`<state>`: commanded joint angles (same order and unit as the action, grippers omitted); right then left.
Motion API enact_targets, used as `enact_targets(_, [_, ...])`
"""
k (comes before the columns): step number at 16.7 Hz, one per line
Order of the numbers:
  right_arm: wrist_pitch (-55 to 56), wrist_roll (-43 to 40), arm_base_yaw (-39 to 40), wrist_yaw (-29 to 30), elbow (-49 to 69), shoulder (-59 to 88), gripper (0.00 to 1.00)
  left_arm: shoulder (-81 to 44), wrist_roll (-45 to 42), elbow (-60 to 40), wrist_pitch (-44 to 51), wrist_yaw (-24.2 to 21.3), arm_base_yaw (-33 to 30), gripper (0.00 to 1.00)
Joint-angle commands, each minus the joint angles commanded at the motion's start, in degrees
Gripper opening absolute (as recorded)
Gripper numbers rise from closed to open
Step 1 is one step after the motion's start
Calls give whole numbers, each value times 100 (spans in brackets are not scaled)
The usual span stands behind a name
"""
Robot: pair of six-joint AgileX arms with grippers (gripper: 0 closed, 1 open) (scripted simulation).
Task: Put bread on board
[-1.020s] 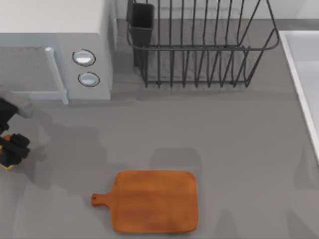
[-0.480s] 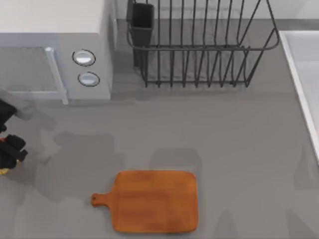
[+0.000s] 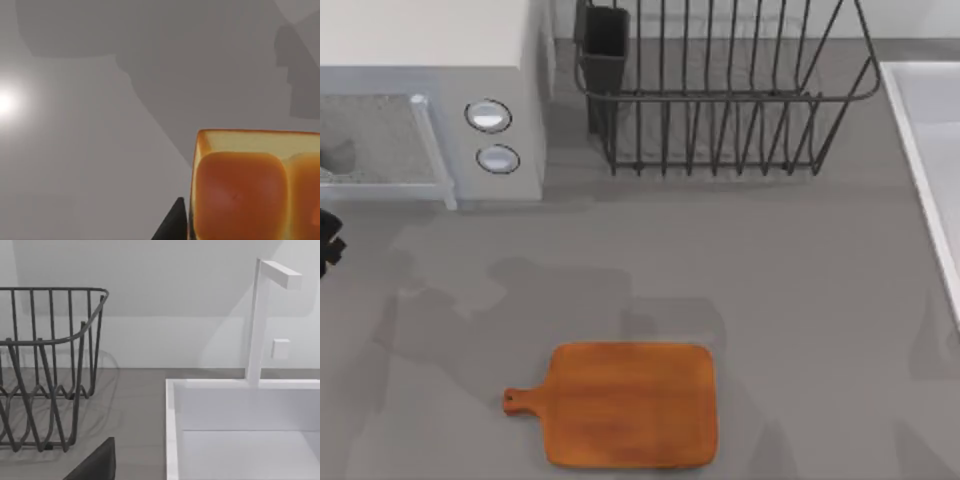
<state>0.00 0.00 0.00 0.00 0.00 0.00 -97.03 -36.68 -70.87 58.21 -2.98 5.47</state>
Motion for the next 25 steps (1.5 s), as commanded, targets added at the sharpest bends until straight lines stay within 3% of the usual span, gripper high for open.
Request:
enact_targets(10, [0,0,0,0,0,0,100,-211,-55,-336,220,-28,-5,0])
enact_targets(14, [0,0,0,0,0,0,100,-153,735,-141,380,360,-337,0])
enact_targets(19, [0,0,0,0,0,0,100,-231,3093,114,688,1117,-1261,0])
enact_targets(25, [0,0,0,0,0,0,100,-549,7511,278,1101,1815,-2669,0])
